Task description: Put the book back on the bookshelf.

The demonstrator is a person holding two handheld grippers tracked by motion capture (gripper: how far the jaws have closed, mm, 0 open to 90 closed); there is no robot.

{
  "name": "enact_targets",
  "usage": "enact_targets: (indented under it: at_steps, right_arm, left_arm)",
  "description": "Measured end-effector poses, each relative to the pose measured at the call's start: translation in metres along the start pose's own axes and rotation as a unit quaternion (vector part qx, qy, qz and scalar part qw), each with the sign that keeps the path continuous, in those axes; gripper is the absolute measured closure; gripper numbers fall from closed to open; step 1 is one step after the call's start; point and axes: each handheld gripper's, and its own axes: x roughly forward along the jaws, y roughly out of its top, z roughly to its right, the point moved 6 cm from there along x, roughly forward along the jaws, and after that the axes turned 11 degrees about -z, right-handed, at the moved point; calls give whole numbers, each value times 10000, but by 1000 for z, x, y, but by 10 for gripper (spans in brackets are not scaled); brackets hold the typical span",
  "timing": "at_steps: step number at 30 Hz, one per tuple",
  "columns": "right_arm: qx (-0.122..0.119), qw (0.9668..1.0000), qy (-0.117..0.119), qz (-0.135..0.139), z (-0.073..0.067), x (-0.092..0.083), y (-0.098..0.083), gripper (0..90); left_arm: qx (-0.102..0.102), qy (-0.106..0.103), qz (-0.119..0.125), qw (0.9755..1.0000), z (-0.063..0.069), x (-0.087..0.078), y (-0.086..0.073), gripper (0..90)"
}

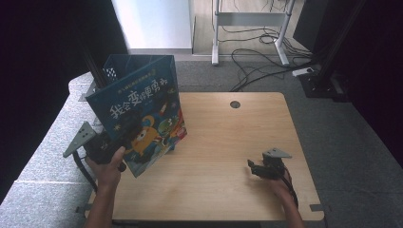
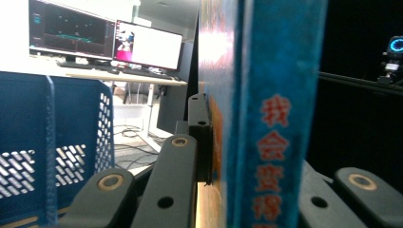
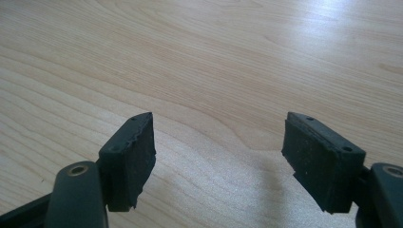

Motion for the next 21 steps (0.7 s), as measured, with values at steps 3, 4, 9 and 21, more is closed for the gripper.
enact_targets:
  at_steps: [3, 4, 9, 21]
  right_arm:
    - [4, 10000, -7, -4, 0, 0, 0, 259]
    - [4, 10000, -8, -14, 0, 1, -1, 259]
    - [-5, 10000, -32, -52, 0, 2, -1, 259]
    - [5, 9999, -53, -97, 0, 4, -3, 259]
  left_arm:
    - [-33, 62, 19, 10000, -5, -3, 0, 826]
    - [-39, 88, 30, 9999, -7, -4, 0, 825]
    - [-110, 213, 129, 9996, -16, -10, 3, 825]
    - [-187, 540, 248, 9981, -34, -16, 7, 825]
